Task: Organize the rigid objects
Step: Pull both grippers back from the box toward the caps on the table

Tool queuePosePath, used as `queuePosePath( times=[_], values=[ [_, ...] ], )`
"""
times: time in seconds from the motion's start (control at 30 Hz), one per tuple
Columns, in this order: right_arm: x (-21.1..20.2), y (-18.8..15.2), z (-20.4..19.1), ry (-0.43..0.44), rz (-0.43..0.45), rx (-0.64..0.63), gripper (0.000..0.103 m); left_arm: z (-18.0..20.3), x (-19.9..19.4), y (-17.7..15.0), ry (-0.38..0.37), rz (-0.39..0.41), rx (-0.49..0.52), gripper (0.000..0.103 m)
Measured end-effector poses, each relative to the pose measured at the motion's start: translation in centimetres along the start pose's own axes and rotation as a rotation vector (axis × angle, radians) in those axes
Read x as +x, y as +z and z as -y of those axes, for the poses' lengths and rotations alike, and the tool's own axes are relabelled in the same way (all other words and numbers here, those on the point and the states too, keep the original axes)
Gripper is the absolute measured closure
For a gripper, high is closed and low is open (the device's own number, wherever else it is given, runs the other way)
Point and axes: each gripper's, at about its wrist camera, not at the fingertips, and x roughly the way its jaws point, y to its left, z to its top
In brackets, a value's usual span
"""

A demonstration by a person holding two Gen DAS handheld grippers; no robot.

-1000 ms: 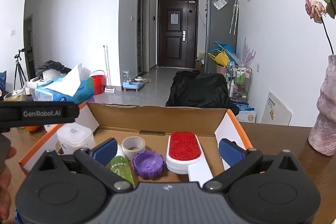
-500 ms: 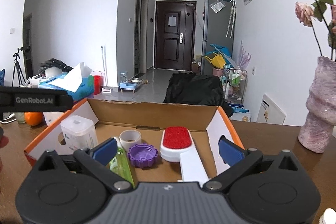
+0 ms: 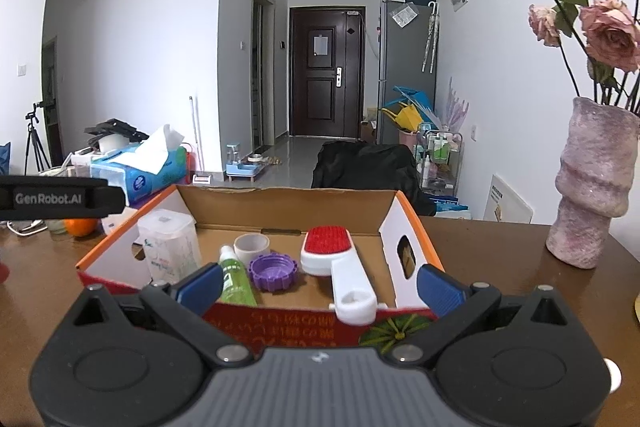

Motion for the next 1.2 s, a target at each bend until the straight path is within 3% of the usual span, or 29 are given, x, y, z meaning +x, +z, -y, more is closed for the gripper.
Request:
queuePosePath(
  times=[1.2],
  values=[
    [-10.7,-5.5,2.3,-0.047,-0.017,0.018,0.0,-2.8,-9.9,-5.9,-0.043,-0.082,-0.019,0.0]
  ],
)
